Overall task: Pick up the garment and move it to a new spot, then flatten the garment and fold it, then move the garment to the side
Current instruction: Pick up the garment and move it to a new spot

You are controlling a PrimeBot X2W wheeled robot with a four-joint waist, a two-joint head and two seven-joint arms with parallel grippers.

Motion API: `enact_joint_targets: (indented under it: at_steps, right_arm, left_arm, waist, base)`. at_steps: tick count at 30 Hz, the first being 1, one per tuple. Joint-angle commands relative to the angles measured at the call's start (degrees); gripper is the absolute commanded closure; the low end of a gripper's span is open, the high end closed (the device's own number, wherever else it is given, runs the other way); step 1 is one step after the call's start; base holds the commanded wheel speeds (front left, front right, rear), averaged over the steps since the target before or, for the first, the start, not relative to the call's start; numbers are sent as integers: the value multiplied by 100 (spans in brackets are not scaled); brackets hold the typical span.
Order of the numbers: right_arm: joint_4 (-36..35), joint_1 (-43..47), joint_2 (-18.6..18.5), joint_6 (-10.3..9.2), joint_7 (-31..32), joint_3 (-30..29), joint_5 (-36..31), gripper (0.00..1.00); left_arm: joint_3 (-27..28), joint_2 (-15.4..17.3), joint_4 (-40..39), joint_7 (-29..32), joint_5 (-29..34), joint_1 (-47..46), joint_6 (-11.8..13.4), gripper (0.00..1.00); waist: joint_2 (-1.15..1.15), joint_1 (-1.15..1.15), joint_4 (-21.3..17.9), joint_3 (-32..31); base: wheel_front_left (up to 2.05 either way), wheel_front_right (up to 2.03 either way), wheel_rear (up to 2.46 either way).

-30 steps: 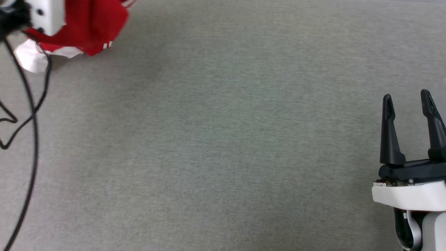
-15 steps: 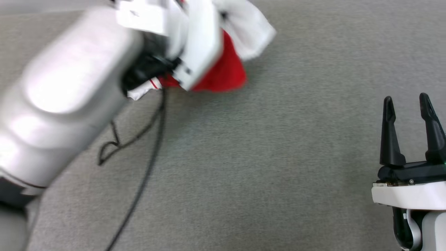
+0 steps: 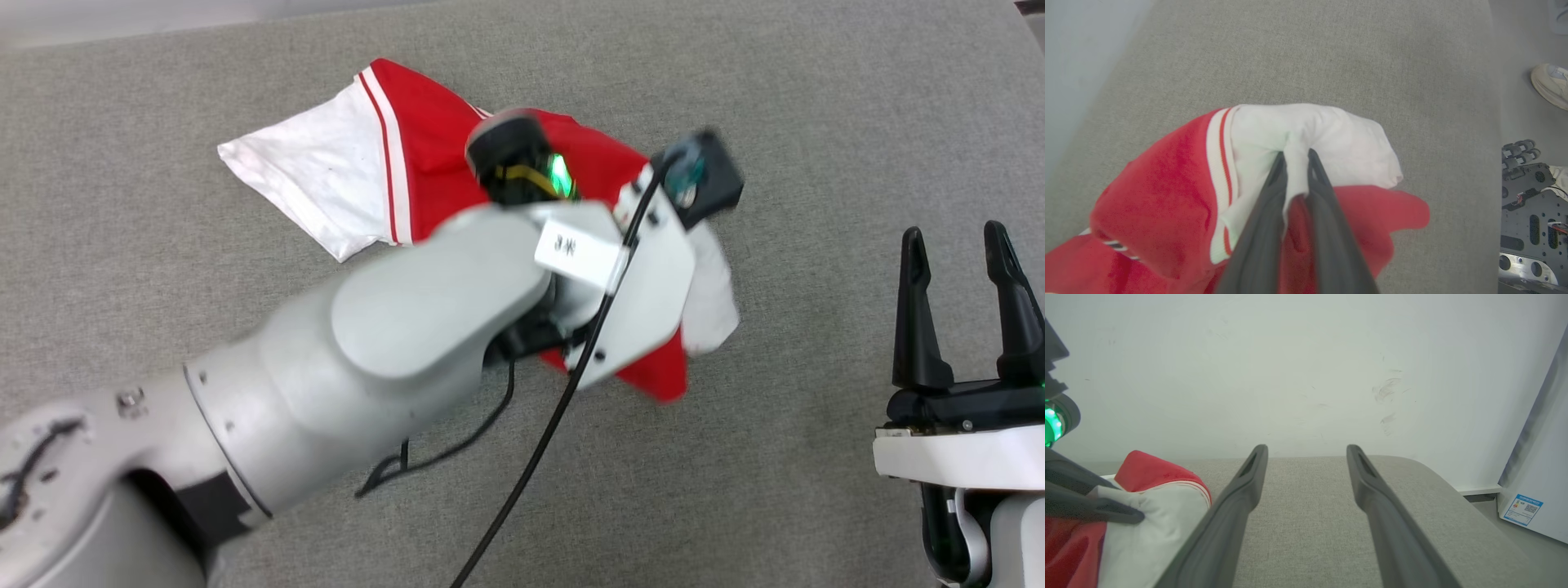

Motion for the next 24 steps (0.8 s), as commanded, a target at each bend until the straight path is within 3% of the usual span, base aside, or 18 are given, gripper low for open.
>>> enact_joint_targets:
  at_steps: [1,10,14,15,16,24]
  right_arm:
    - [13,-29,19,-4,-14,-3,5,0]
    - [82,-63,18,-4,-13,44,-15,0]
    - [112,-39,18,-4,-14,21,-61,0]
    - [126,-4,19,-4,-14,15,-68,0]
    - [141,32,19,-4,-14,13,-83,0]
    - [292,391,17,-4,-14,-52,-214,0]
  left_arm:
    - [-17,-27,73,27,23,227,15,100]
    - [-47,-86,211,710,483,1814,7,100]
    - [-74,-111,336,569,550,1933,3,100]
    - [-62,-136,371,427,586,1877,3,72]
    - [-53,-171,415,252,594,1824,7,0]
    - [248,-428,805,-1814,468,1605,19,0]
  waist:
    - [0,0,-17,11]
    - [0,0,-34,72]
    - [0,0,10,21]
    - [0,0,30,-21]
    - [0,0,54,-74]
    - [0,0,389,-686]
  base:
    - [0,0,0]
    - [0,0,0]
    - [0,0,0]
    - [0,0,0]
    - [0,0,0]
    - [0,0,0]
